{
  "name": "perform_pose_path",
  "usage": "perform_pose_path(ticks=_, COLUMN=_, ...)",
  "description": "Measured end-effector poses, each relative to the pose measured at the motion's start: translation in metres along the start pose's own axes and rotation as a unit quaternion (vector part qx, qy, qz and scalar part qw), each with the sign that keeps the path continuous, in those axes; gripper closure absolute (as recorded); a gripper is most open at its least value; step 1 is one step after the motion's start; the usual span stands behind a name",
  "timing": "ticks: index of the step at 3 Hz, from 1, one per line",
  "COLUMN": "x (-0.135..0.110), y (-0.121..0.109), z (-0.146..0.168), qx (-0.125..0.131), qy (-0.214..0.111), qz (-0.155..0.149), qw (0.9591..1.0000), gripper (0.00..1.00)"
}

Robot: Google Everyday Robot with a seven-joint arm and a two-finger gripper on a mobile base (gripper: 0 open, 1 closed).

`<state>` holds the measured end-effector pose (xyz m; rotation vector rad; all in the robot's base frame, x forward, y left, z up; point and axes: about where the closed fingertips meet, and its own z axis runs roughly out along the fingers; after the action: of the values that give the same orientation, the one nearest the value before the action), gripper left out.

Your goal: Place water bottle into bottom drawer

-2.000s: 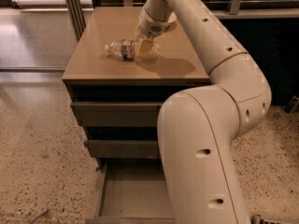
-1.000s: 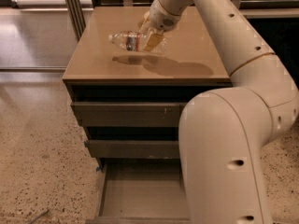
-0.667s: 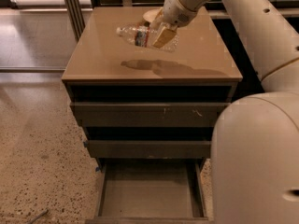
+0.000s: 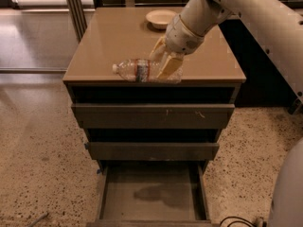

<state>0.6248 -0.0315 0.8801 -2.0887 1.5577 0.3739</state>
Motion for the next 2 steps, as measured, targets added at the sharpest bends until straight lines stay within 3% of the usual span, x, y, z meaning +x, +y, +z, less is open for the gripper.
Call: perform_pose_path(ticks=2, x=0.006, y=0.010, z=0.003, qx=-0.006, qy=-0.010, qz=-0.008, qw=0.9999, gripper=1.00)
